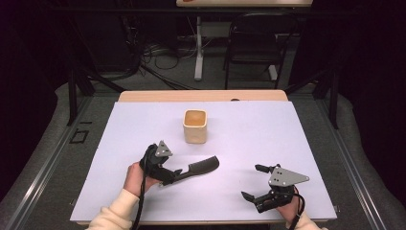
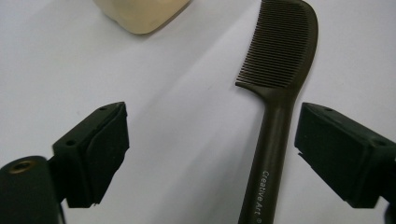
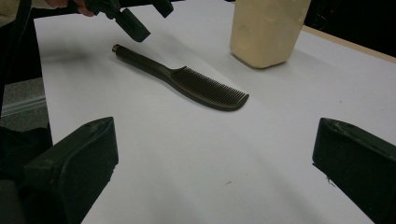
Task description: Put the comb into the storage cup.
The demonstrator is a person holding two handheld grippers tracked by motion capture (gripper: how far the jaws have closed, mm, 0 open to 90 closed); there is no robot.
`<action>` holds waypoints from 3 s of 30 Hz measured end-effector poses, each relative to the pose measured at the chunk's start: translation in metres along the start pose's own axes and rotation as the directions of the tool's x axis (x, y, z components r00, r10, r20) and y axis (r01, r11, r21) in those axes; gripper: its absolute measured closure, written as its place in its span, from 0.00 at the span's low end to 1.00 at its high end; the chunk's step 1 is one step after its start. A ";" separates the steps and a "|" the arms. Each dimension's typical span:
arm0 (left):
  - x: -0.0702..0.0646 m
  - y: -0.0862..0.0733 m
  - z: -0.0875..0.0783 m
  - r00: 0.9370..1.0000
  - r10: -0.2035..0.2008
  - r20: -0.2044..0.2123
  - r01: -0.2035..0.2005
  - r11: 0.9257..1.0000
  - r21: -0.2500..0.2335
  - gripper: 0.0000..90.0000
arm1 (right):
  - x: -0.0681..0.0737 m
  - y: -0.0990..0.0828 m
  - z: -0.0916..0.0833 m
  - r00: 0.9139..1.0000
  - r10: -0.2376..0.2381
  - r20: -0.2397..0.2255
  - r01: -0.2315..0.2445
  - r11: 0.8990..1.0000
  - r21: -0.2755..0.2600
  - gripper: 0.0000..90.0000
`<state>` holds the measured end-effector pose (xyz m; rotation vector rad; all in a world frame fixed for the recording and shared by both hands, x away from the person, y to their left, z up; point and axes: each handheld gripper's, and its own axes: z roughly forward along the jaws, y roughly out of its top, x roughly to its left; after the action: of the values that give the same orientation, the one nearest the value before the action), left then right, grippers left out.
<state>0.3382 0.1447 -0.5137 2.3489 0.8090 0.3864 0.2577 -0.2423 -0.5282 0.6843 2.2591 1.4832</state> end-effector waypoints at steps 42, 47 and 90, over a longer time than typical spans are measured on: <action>-0.024 0.020 0.012 0.981 0.186 0.058 -0.194 0.963 0.185 0.04 | 0.001 -0.001 0.002 1.000 0.001 -0.005 -0.001 1.000 0.009 0.00; -0.028 0.024 0.016 0.975 0.208 0.080 -0.221 0.950 0.220 0.19 | 0.001 -0.001 0.002 1.000 -0.002 -0.007 0.002 1.000 0.011 0.00; -0.026 0.048 0.052 0.953 0.178 0.246 -0.275 0.852 0.446 0.75 | 0.001 -0.001 0.002 1.000 0.000 -0.012 0.000 1.000 0.016 0.00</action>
<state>0.3632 0.0743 -0.5252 2.9039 0.5747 0.0415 0.2577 -0.2399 -0.5299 0.6822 2.2827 1.4746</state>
